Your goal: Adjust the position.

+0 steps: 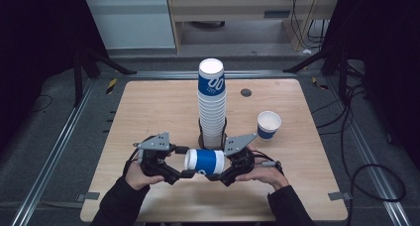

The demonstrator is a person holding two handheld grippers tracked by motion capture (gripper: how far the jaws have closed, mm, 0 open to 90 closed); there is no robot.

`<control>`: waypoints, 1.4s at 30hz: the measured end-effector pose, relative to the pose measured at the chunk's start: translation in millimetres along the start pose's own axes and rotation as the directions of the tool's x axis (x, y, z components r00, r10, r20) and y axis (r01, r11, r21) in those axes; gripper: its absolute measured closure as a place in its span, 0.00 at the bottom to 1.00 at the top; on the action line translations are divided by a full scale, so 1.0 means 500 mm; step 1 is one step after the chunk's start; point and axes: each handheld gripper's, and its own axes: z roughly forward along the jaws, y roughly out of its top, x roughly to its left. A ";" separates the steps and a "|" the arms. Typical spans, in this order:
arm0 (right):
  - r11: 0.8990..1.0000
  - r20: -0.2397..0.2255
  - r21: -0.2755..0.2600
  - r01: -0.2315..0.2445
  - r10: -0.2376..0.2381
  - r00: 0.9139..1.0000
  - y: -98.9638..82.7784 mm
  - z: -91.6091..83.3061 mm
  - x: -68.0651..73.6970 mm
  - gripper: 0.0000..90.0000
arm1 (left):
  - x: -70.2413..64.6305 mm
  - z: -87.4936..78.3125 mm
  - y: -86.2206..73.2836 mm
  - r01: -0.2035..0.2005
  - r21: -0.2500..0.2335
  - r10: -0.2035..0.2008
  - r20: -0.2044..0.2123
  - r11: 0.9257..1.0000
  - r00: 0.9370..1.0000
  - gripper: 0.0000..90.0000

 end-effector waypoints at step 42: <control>0.994 -0.022 -0.090 -0.057 0.056 0.998 0.003 -0.031 -0.009 0.07 | 0.017 -0.013 -0.014 0.002 -0.124 0.002 0.026 0.992 1.000 0.29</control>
